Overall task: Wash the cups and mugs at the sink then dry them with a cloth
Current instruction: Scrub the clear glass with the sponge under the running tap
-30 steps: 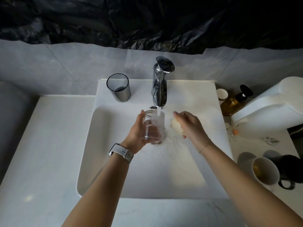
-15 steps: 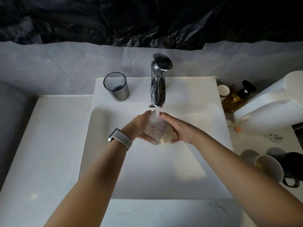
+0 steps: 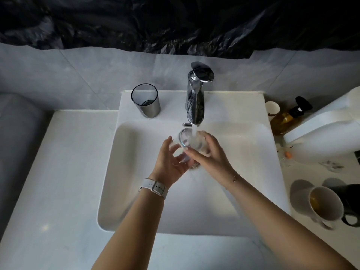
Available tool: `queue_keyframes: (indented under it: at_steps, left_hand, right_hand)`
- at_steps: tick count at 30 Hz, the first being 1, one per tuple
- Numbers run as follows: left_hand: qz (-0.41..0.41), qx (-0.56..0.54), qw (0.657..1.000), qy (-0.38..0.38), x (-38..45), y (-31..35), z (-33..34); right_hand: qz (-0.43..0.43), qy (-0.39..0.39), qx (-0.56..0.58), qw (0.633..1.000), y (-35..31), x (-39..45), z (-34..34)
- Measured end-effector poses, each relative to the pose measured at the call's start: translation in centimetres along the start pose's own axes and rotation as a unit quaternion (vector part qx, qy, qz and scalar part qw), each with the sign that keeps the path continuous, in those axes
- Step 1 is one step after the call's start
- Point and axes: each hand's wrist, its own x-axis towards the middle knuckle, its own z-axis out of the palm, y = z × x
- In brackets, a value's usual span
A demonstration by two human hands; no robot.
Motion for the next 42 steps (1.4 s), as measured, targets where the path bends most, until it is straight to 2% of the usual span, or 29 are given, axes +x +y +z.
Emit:
queue_keyframes:
  at_steps: [2,4,6,9,11,13,17,20,24,28,30,34,36,37,39,42]
  left_hand:
    - [-0.004,0.001,1.000,0.015,0.2,0.2,0.0]
    - [-0.015,-0.001,1.000,0.025,0.3,0.4,0.1]
    - [-0.034,-0.003,0.999,0.026,0.2,0.4,0.4]
    - [-0.054,0.021,0.998,0.028,0.0,0.3,0.8]
    - [-0.064,0.042,0.997,0.010,-0.3,0.0,0.9]
    - [-0.079,0.039,0.996,-0.003,-0.6,-0.3,1.0]
    - [-0.047,0.022,0.997,0.061,-0.6,-0.1,1.0]
    - [-0.017,0.044,0.997,0.065,-0.3,0.2,1.1]
    - [0.013,0.081,0.995,0.057,-0.1,-0.1,1.4]
    - [0.078,0.162,0.983,0.034,-0.1,-0.8,1.9]
    - [0.089,0.179,0.978,0.057,0.1,-0.7,1.8]
    - [0.105,0.218,0.967,0.083,0.1,-1.1,1.4]
    - [0.142,0.247,0.954,0.097,0.0,-1.5,1.6]
    - [0.163,0.261,0.945,0.109,-0.1,-1.6,1.7]
    - [0.190,0.295,0.928,0.126,-0.2,-1.5,1.8]
    - [0.239,0.394,0.879,0.119,-0.8,-1.1,1.7]
  right_hand:
    - [-0.017,0.033,0.049,0.998,0.4,-1.0,-0.7]
    - [-0.050,0.052,0.043,0.996,0.4,-1.5,-1.5]
    - [-0.118,0.058,-0.009,0.991,0.2,-1.4,-1.8]
    - [-0.242,0.053,-0.130,0.960,0.1,-0.2,-1.4]
    - [-0.262,0.068,-0.138,0.953,-0.2,1.2,-0.9]
    - [-0.238,0.083,-0.128,0.959,-0.1,2.8,-0.7]
    - [-0.069,0.035,-0.038,0.996,1.2,1.9,-0.6]
    - [-0.104,0.077,-0.033,0.991,1.0,-0.2,0.3]
    - [-0.144,0.075,-0.106,0.981,-0.6,1.4,0.3]
    - [0.019,0.063,-0.016,0.998,-0.3,3.6,-0.9]
    - [0.023,0.073,-0.007,0.997,0.9,2.3,-0.4]
    - [-0.120,0.079,-0.094,0.985,1.0,0.0,0.6]
    - [-0.204,0.028,-0.190,0.960,0.0,0.6,0.5]
    - [-0.217,-0.004,-0.251,0.943,-0.6,1.1,0.4]
    - [-0.175,-0.048,-0.344,0.921,-1.4,2.2,0.6]
    - [-0.022,-0.080,-0.339,0.937,-2.1,4.8,0.3]
